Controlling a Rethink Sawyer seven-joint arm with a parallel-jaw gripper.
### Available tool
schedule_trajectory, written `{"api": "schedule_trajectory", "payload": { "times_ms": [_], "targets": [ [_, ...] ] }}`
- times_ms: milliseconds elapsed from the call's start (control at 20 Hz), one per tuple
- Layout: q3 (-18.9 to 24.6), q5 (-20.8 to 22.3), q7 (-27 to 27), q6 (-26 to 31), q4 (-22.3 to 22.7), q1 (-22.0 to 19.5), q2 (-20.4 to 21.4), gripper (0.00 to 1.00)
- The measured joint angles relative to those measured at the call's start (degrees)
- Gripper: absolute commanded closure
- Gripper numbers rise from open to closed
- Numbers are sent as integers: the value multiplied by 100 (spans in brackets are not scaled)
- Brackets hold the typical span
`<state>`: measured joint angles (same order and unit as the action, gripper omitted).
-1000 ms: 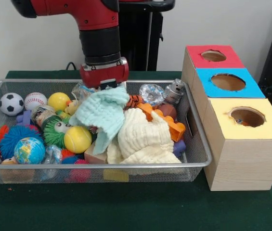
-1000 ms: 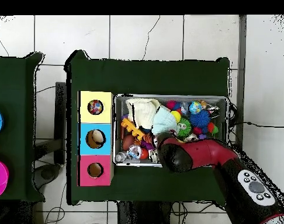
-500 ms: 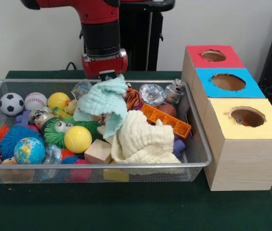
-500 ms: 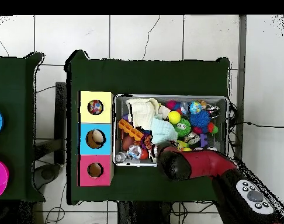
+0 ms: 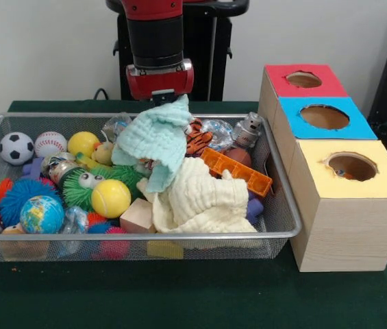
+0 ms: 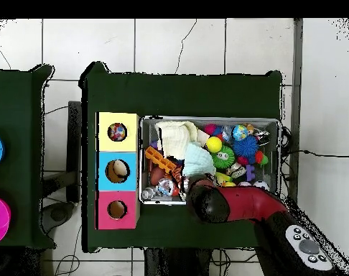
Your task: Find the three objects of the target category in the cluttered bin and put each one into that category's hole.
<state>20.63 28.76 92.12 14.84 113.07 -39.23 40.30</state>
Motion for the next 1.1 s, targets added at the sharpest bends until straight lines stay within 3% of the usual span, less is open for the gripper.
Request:
{"api": "schedule_trajectory", "payload": {
  "times_ms": [1100],
  "targets": [
    [526, -583, 0, 1, -2, 63, 152, 100]
  ]
}}
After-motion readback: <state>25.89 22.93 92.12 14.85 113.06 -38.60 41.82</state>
